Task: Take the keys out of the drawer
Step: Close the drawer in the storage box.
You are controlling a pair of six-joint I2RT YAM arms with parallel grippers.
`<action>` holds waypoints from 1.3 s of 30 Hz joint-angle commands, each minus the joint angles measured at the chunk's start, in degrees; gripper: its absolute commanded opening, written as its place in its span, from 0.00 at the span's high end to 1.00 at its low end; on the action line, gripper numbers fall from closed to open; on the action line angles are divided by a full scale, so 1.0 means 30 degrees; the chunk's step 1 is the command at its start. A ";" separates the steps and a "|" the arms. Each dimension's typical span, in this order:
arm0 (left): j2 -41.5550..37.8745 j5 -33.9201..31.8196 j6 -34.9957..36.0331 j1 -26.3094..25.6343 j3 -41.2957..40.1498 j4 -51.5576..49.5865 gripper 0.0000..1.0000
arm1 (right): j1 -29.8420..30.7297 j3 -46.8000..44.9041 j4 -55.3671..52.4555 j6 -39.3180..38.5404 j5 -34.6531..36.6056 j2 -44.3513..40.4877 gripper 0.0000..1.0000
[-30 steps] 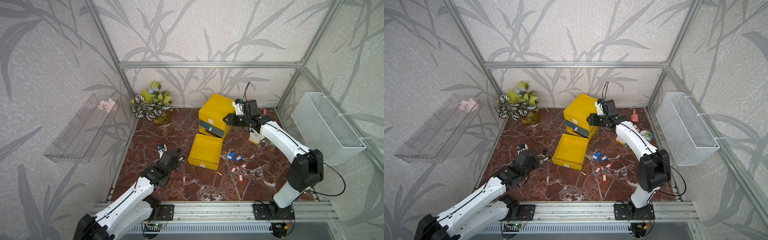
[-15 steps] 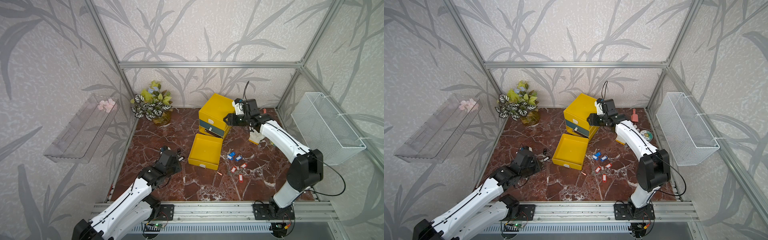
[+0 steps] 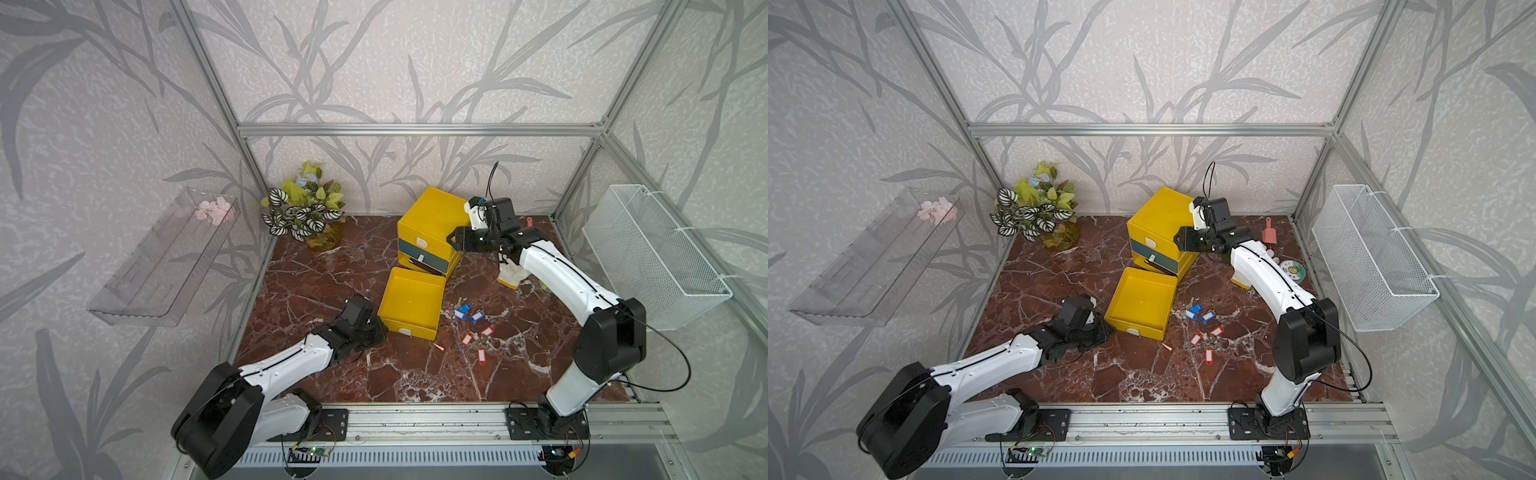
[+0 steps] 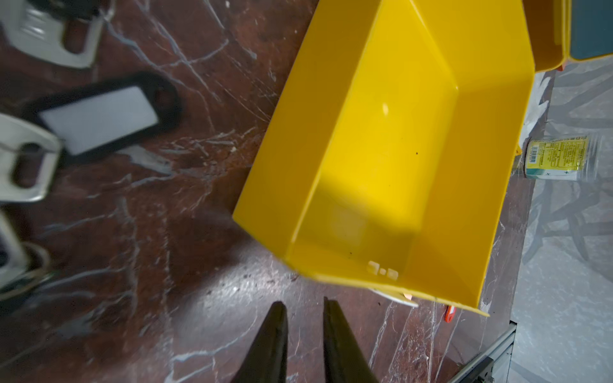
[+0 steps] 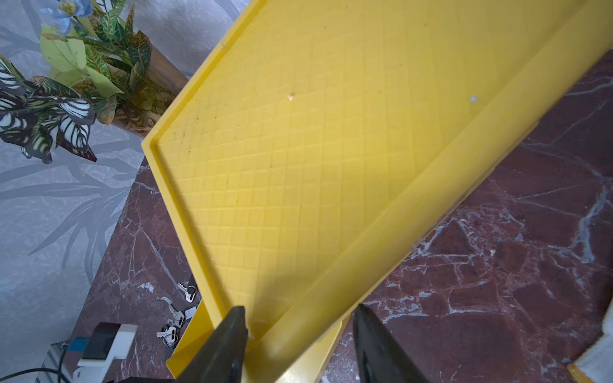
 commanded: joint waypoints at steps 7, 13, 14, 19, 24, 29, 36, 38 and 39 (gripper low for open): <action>0.3757 0.0476 0.0875 0.0051 0.2273 0.2721 0.77 | 0.0054 0.0358 -0.1801 -0.0312 0.0786 0.0521 0.45; 0.4752 0.0236 0.1315 0.0168 0.2867 0.3208 0.76 | 0.0054 0.0178 -0.1852 -0.0364 0.0912 0.0546 0.45; 0.4954 0.0271 0.1418 0.0181 0.3022 0.3221 0.76 | 0.0054 0.0151 -0.1840 -0.0364 0.0927 0.0537 0.45; 0.5128 -0.0485 0.0781 0.0470 0.2729 0.3408 0.78 | 0.0057 -0.0027 -0.1705 -0.0192 0.0854 0.0731 0.45; 0.5112 -0.0658 0.0376 0.0484 0.2008 0.4425 0.77 | 0.0054 -0.0055 -0.1720 -0.0215 0.0852 0.0831 0.45; 0.5518 -0.1239 0.1254 0.0602 0.2700 0.4163 0.77 | 0.0054 -0.0113 -0.1665 -0.0071 0.0648 0.0959 0.45; 0.6097 -0.1803 0.1856 0.0980 0.3382 0.4161 0.76 | 0.0054 -0.0200 -0.1646 -0.0010 0.0677 0.0974 0.45; 0.6208 -0.2027 0.2016 0.1193 0.3573 0.4113 0.76 | 0.0054 -0.0158 -0.1690 -0.0019 0.0729 0.1016 0.45; 0.6224 -0.2038 0.2088 0.1288 0.3646 0.4244 0.76 | 0.0054 -0.0122 -0.1767 -0.0028 0.0736 0.1030 0.45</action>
